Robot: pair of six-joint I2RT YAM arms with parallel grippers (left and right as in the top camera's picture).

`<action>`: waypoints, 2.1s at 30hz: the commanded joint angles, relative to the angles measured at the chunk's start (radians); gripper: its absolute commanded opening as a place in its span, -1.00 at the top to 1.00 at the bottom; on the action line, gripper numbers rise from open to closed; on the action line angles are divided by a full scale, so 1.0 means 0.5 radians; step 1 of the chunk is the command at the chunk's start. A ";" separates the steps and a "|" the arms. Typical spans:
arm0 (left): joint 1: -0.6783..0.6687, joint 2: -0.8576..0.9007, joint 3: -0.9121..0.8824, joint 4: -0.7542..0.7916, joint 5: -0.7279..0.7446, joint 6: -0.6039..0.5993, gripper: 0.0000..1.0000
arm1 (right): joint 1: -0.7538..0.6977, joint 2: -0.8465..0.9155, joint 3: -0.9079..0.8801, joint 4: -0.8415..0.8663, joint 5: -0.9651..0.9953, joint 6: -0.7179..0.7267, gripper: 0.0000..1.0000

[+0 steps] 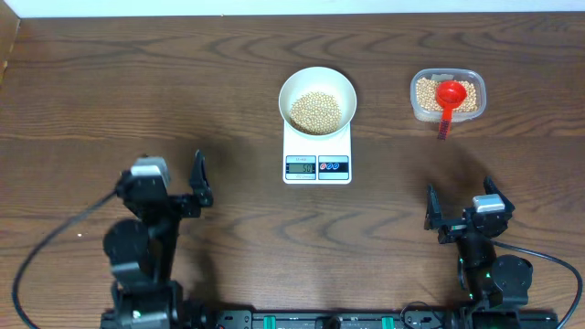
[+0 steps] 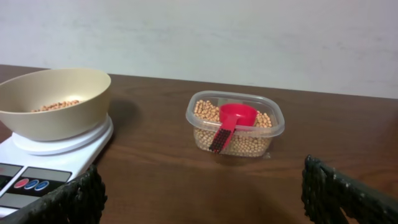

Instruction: Scoop item into bowl and weigh 50g on scale

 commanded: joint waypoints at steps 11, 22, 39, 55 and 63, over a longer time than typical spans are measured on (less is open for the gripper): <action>-0.105 -0.566 -0.439 0.087 -0.008 0.361 -0.90 | 0.023 -0.013 -0.003 -0.008 0.010 -0.011 -0.98; -0.137 -0.791 -0.645 0.087 -0.029 0.359 -0.90 | 0.023 -0.013 -0.003 -0.008 0.010 -0.011 -0.99; -0.160 -0.864 -0.757 -0.087 -0.072 0.314 -0.90 | 0.023 -0.013 -0.003 -0.008 0.010 -0.011 -0.99; -0.160 -0.855 -0.757 -0.087 -0.072 0.314 -0.90 | 0.023 -0.013 -0.003 -0.008 0.010 -0.011 -0.98; -0.160 -0.855 -0.757 -0.087 -0.072 0.314 -0.90 | 0.023 -0.013 -0.003 -0.008 0.010 -0.011 -0.99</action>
